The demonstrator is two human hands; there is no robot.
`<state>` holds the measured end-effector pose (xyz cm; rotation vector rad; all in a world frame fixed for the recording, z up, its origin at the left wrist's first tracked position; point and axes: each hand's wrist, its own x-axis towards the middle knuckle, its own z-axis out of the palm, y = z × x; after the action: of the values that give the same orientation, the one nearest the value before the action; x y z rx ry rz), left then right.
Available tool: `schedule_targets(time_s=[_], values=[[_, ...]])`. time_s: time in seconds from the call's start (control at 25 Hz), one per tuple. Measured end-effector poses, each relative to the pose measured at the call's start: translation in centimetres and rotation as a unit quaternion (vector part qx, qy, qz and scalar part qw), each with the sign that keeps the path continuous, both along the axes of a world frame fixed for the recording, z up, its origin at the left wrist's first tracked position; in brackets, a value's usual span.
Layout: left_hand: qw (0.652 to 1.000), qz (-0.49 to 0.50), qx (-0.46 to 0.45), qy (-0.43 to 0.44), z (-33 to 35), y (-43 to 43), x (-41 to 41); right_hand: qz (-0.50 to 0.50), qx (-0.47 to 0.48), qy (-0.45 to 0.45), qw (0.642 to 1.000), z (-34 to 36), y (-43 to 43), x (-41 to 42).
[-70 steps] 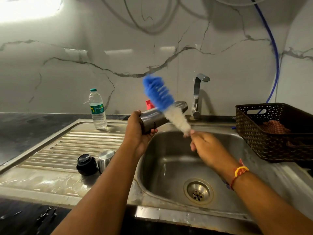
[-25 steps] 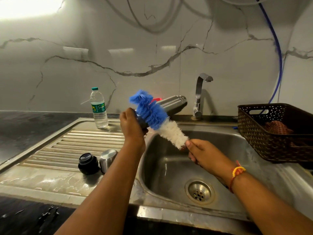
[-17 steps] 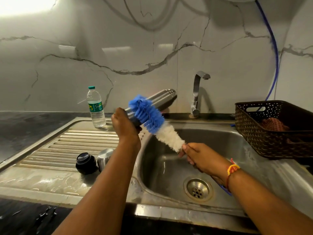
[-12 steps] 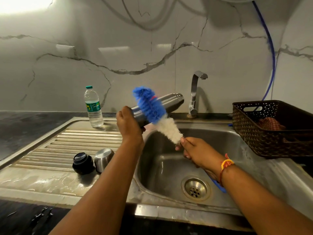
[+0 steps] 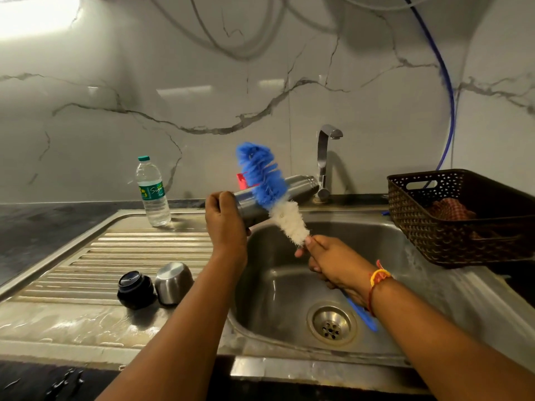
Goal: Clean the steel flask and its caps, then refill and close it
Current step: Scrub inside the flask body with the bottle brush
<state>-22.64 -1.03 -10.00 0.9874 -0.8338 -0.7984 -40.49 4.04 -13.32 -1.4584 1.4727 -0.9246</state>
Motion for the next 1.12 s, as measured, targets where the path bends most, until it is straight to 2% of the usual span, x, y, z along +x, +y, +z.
schedule_targets(time_s=[0.08,0.16,0.36,0.44,0.6,0.76,0.92,1.04,1.12], values=[[1.000,0.014,0.004,-0.001,0.0,-0.2,0.1,-0.004,0.000,0.005,1.000,0.1,-0.3,-0.2],[0.999,0.020,0.017,0.034,0.4,-0.3,0.6,-0.003,0.006,0.005,1.000,0.2,-0.1,-1.1],[0.998,0.028,0.019,0.060,1.1,0.0,1.0,-0.020,-0.008,-0.086,0.996,1.1,0.2,-2.7],[0.998,0.019,0.019,0.059,0.9,0.1,0.6,-0.007,-0.001,-0.062,0.998,0.8,0.1,-2.3],[1.000,-0.003,0.000,-0.003,0.4,0.4,-0.3,-0.026,-0.016,-0.030,0.999,0.4,-0.3,-1.5],[0.994,0.011,0.028,0.105,1.0,-0.3,1.7,0.006,0.015,-0.001,1.000,0.2,-0.1,-2.5],[0.999,-0.003,0.015,0.041,0.9,0.2,0.4,-0.030,-0.014,-0.019,0.999,0.4,-0.5,-1.9],[0.995,0.019,0.025,0.094,1.2,-0.2,1.7,0.000,0.018,-0.004,1.000,0.2,-0.3,-3.0],[0.993,0.028,0.031,0.107,1.2,-0.4,2.6,-0.012,0.003,-0.018,1.000,0.5,-0.2,-3.6]])
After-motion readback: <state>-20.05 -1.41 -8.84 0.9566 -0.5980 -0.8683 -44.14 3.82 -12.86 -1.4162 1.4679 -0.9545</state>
